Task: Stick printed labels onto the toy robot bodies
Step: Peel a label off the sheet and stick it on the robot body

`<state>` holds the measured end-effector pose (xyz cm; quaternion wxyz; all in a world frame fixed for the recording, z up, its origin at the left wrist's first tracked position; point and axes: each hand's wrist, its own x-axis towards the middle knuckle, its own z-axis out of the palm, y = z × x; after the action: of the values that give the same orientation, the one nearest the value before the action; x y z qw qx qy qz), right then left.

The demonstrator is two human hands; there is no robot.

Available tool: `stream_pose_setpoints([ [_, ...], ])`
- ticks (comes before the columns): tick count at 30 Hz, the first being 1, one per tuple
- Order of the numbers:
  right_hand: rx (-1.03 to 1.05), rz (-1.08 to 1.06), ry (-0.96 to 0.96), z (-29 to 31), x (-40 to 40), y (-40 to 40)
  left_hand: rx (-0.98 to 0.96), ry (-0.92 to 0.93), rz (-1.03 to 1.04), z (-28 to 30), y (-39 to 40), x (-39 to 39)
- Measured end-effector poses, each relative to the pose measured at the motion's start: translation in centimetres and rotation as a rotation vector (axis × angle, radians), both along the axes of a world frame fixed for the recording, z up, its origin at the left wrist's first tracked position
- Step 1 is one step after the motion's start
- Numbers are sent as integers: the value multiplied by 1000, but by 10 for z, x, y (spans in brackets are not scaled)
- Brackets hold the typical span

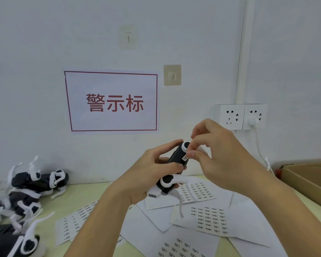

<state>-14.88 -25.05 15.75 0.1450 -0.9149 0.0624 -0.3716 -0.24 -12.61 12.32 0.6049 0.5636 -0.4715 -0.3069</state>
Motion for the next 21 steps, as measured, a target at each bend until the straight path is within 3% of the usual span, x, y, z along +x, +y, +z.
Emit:
stream_pose_setpoints([
  [21,-34,-55,-33,-6,3,4,24,-60,129,5,2,-8],
])
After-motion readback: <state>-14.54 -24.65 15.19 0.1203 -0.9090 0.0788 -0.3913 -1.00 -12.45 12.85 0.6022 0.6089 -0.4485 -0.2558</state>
